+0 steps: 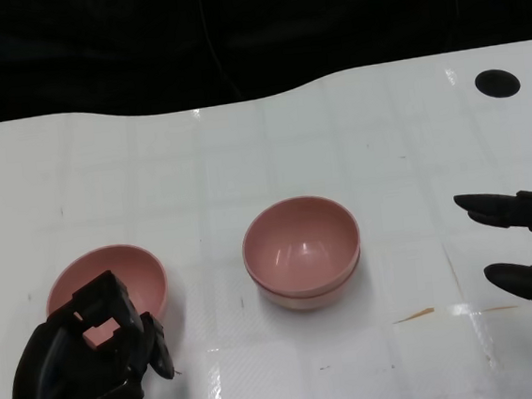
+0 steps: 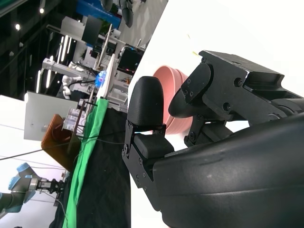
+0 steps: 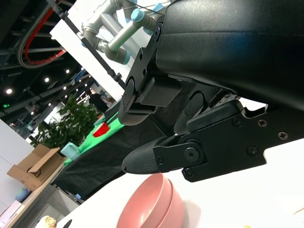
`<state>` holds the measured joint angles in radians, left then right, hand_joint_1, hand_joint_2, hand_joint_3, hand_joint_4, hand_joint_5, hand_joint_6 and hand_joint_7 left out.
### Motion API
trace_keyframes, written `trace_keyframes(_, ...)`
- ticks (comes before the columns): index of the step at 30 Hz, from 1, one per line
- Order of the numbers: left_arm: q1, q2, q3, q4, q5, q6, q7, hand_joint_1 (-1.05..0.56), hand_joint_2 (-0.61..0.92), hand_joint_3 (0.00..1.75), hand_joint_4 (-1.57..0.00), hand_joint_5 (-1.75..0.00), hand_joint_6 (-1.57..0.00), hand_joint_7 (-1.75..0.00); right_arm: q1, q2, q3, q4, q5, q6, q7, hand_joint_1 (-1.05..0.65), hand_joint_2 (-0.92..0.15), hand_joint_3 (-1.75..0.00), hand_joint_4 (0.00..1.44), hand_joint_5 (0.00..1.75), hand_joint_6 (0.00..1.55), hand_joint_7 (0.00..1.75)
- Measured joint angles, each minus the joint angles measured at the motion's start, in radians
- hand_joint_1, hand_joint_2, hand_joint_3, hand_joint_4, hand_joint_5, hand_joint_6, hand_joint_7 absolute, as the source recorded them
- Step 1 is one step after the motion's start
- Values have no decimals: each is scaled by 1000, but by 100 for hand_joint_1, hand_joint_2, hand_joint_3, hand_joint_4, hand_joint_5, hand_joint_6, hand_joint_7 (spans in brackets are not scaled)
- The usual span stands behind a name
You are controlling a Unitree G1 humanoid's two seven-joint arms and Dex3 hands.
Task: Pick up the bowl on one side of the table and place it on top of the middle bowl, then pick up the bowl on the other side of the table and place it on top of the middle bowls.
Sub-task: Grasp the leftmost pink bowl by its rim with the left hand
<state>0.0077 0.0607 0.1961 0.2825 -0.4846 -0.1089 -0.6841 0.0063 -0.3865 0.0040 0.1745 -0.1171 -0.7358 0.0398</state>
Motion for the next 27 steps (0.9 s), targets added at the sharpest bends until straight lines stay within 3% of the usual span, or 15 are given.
trace_keyframes(1, 0, 0, -1, 0, 15, -16, 7, 1, 62, 120, -78, -174, -70, -159, -1, 6, -3, 16, 19, -17, 10, -21, -92, -20, 91, 5, 82, 5)
trace_keyframes(3, 9, -1, -1, -11, 69, -87, 43, 2, 63, 119, -74, -172, -70, -154, -2, 47, -24, 107, 96, -94, 21, -6, -92, -24, 104, 9, 97, 7)
trace_keyframes(5, 20, -1, 0, -25, 99, -138, 68, 2, 64, 118, -72, -171, -70, -153, 2, 80, -45, 201, 130, -156, 22, -1, -92, -26, 111, 9, 106, 6)
trace_keyframes(9, 24, -1, -6, -26, 118, -155, 80, 2, 65, 117, -72, -171, -70, -152, -6, 97, -70, 269, 134, -224, 35, 0, -92, -27, 114, 8, 109, 4)
trace_keyframes(10, 27, -1, -7, -26, 121, -163, 83, 2, 66, 115, -70, -170, -69, -149, -14, 101, -75, 288, 144, -246, 40, -1, -88, -46, 117, 59, 122, 26)
trace_keyframes(11, 31, -1, -8, -26, 125, -179, 86, 2, 66, 114, -70, -169, -69, -147, -27, 110, -81, 316, 160, -277, 44, -1, -84, -58, 111, 90, 120, 45)
trace_keyframes(13, 36, -1, -10, -29, 134, -202, 90, 2, 67, 113, -69, -169, -69, -146, -51, 127, -88, 368, 185, -327, 53, -1, -79, -72, 106, 117, 113, 74)
trace_keyframes(17, 38, 0, -12, -32, 137, -219, 96, 2, 68, 110, -69, -168, -69, -145, -76, 140, -101, 419, 196, -374, 76, -2, -75, -80, 104, 130, 108, 93)
trace_keyframes(19, 41, 5, -15, -38, 175, -245, 120, 0, 69, 105, -67, -167, -69, -141, -78, 145, -108, 423, 188, -376, 76, -4, -64, -100, 95, 159, 91, 138)
trace_keyframes(20, 44, 10, -16, -49, 205, -262, 139, 0, 69, 104, -67, -167, -69, -141, -77, 147, -109, 423, 179, -375, 76, -3, -62, -104, 93, 164, 88, 146)
trace_keyframes(27, 63, 25, -33, -99, 284, -297, 216, 0, 68, 103, -66, -168, -69, -140, -61, 154, -116, 408, 143, -356, 74, -3, -58, -111, 90, 172, 83, 155)
